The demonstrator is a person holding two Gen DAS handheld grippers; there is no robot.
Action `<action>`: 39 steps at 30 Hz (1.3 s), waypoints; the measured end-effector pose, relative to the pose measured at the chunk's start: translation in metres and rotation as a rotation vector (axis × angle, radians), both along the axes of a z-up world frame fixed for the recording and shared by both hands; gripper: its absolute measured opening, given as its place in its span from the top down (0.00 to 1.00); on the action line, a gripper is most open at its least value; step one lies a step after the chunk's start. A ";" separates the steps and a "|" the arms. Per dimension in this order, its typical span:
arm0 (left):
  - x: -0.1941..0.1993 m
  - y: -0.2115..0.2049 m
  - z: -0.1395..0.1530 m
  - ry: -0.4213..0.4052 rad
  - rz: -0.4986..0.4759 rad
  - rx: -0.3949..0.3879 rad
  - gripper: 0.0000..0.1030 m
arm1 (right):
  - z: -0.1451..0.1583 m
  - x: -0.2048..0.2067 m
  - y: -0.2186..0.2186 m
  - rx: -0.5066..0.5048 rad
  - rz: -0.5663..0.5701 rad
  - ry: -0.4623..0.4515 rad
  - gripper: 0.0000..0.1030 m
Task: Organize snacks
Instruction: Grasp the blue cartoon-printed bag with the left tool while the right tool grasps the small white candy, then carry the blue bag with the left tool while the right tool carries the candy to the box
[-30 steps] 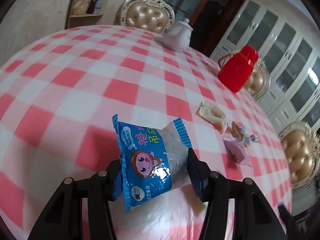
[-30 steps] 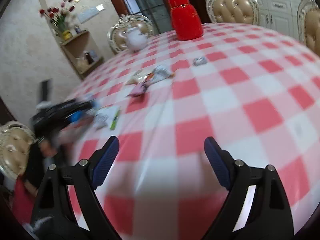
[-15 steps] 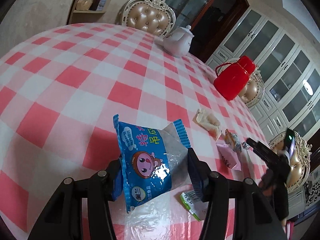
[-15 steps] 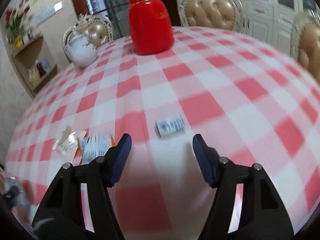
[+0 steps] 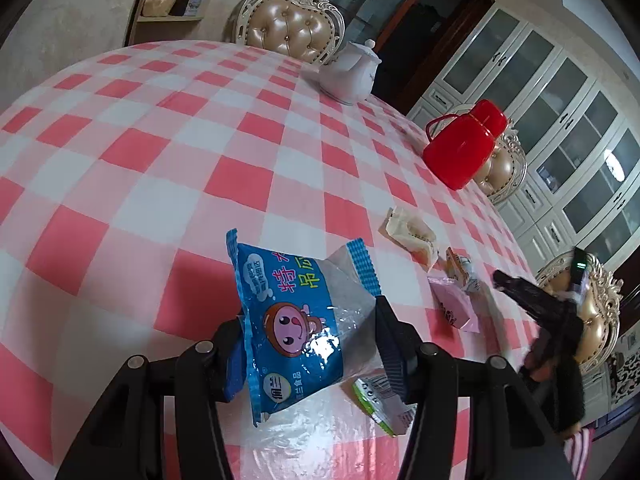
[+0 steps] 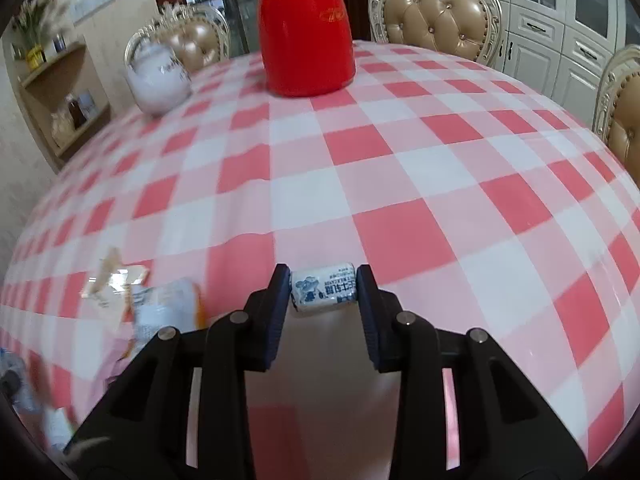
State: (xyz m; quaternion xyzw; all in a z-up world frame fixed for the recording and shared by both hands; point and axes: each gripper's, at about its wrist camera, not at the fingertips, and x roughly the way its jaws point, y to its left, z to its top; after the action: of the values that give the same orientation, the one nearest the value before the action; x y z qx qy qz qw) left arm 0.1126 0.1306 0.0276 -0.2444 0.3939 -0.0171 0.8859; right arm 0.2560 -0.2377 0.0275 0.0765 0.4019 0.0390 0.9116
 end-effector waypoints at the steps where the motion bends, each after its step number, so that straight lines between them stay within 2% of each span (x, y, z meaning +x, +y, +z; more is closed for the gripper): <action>1: 0.000 0.000 0.000 0.003 -0.001 0.000 0.46 | 0.004 -0.009 0.003 0.014 0.009 -0.010 0.63; 7: 0.001 0.009 -0.001 0.015 0.010 -0.008 0.46 | 0.012 -0.070 0.034 0.046 0.099 -0.032 0.63; 12: -0.005 0.012 -0.001 0.009 0.017 -0.007 0.46 | 0.010 -0.137 0.071 0.067 0.183 -0.051 0.63; 15: -0.015 0.014 -0.001 0.000 0.025 -0.036 0.46 | 0.011 -0.180 0.089 0.101 0.219 -0.083 0.63; 20: -0.044 0.007 -0.001 -0.023 0.015 -0.020 0.46 | 0.009 -0.238 0.113 0.152 0.278 -0.110 0.63; 24: -0.072 0.007 -0.005 -0.024 0.026 -0.011 0.46 | 0.016 -0.259 0.127 0.147 0.309 -0.149 0.63; 27: -0.093 0.008 0.001 -0.060 0.050 0.029 0.46 | 0.016 -0.266 0.133 0.161 0.326 -0.150 0.63; 29: -0.108 0.008 0.000 -0.053 0.069 0.054 0.46 | 0.015 -0.271 0.136 0.170 0.333 -0.146 0.63; 31: -0.127 0.009 0.002 -0.061 0.080 0.051 0.46 | 0.012 -0.279 0.140 0.186 0.346 -0.140 0.63; 36: -0.172 0.001 0.019 -0.111 0.105 0.171 0.46 | 0.010 -0.300 0.150 0.185 0.388 -0.144 0.63; 39: -0.194 0.000 0.024 -0.114 0.099 0.212 0.46 | 0.014 -0.312 0.150 0.213 0.396 -0.165 0.63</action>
State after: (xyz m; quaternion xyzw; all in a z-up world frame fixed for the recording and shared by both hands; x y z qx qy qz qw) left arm -0.0818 0.1308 0.0512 -0.1674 0.3299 0.0546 0.9275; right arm -0.0558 -0.0881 0.0415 0.0884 0.3269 0.2654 0.9027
